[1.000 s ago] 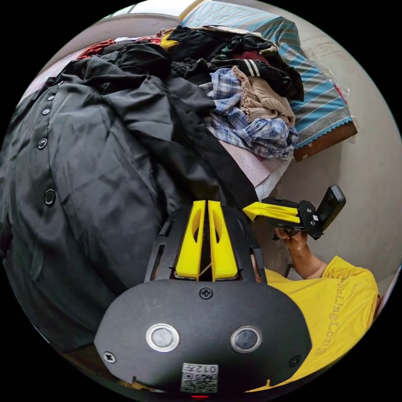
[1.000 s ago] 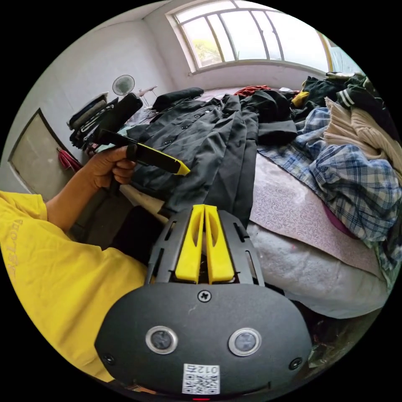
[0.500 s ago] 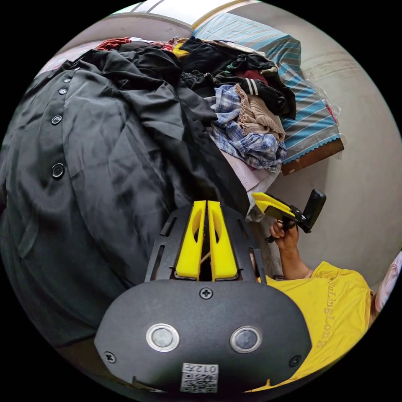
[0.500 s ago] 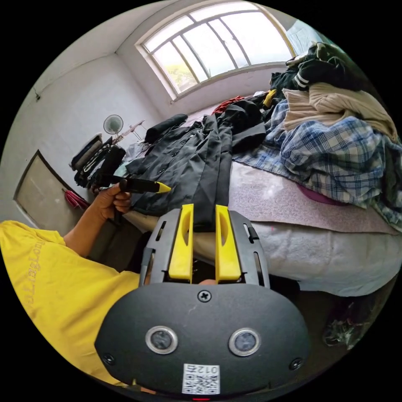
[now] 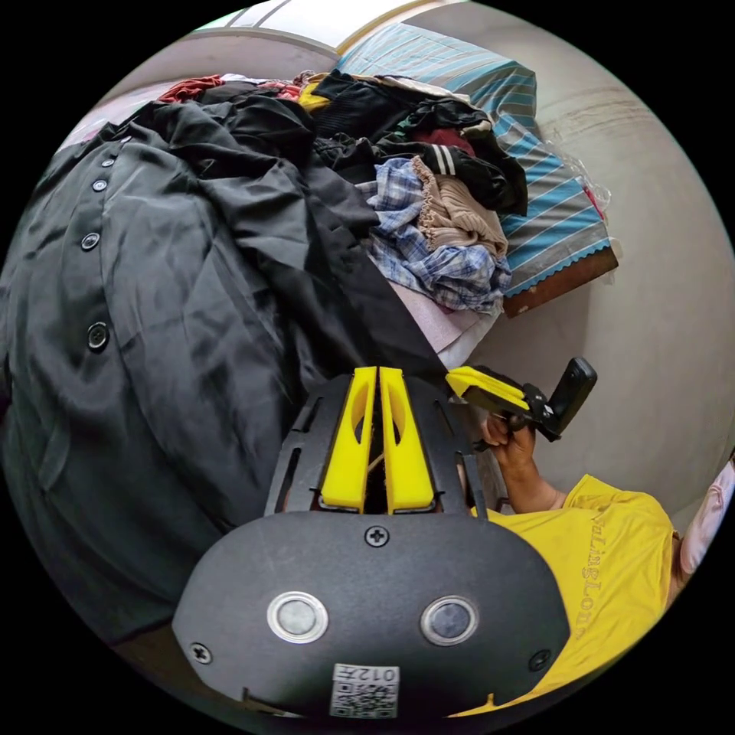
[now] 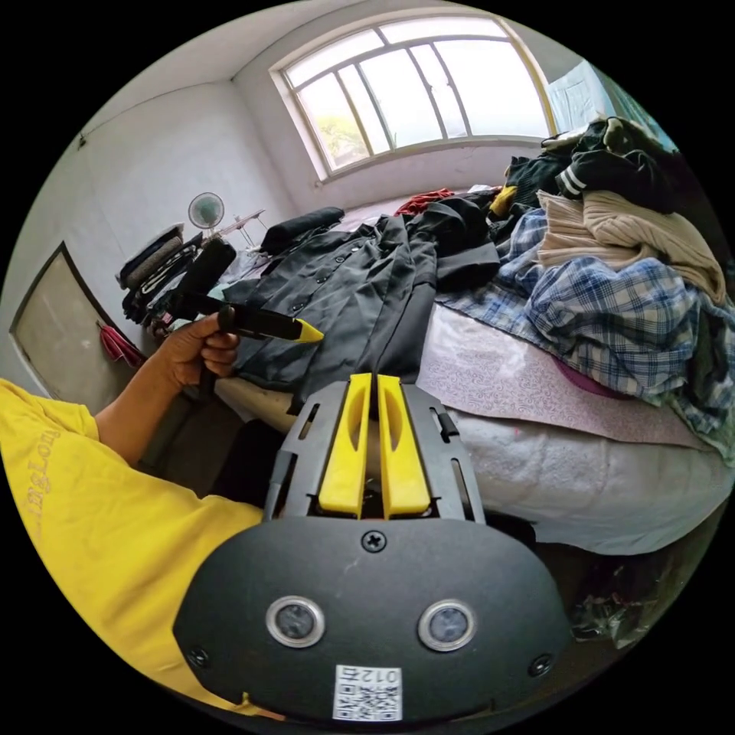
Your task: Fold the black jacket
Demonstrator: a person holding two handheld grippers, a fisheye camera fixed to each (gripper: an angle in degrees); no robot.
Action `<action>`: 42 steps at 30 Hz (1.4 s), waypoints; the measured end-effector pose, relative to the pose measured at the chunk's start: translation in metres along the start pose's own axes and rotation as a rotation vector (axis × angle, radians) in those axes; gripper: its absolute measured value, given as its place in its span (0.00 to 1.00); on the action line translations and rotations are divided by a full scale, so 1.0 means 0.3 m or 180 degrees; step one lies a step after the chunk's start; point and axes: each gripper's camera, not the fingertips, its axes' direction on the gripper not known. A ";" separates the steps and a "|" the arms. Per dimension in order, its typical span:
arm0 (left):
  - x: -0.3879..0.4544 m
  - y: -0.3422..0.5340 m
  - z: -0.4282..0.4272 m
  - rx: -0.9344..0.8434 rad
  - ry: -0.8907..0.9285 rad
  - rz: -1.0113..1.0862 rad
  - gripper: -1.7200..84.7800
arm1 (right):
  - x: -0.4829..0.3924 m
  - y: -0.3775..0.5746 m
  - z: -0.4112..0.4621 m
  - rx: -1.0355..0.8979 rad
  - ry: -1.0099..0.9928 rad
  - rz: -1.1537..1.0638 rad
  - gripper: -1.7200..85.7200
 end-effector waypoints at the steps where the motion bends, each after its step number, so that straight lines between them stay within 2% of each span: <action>1: 0.016 -0.010 0.002 -0.0017 0.0030 0.0025 0.03 | -0.001 0.001 0.001 0.0010 -0.0021 0.0005 0.05; 5: 0.088 -0.044 0.024 -0.0075 -0.0097 0.0147 0.04 | -0.003 0.012 0.005 0.0061 0.0263 0.0101 0.05; 10: 0.106 -0.088 0.127 -0.0360 0.0047 0.0094 0.07 | -0.006 0.030 0.039 0.0042 0.0007 0.0020 0.05; 14: 0.081 -0.107 0.201 -0.0458 -0.0057 -0.0044 0.07 | -0.008 0.034 0.068 -0.0106 0.0426 0.0144 0.06; 19: 0.056 -0.093 0.217 -0.0422 -0.0071 -0.0095 0.07 | -0.057 0.035 0.016 0.0202 0.0391 -0.0102 0.09; 27: 0.027 -0.077 0.204 -0.0389 -0.0032 -0.0115 0.09 | -0.046 -0.025 0.152 -0.0222 0.0174 0.0002 0.07; 31: 0.009 -0.064 0.184 -0.0351 0.0068 -0.0114 0.12 | -0.121 -0.011 0.114 0.0087 0.0135 -0.0208 0.05; 37: -0.029 -0.028 0.133 -0.0238 0.0375 -0.0133 0.16 | -0.199 -0.053 0.156 0.0020 -0.0015 -0.0367 0.04; 40: -0.071 0.000 0.097 -0.0171 0.0754 -0.0175 0.17 | -0.224 -0.085 0.186 -0.0034 0.0027 -0.0344 0.04; 42: -0.093 0.016 0.073 -0.0144 0.0662 -0.0196 0.17 | -0.267 -0.108 0.184 0.0067 -0.0161 -0.0471 0.04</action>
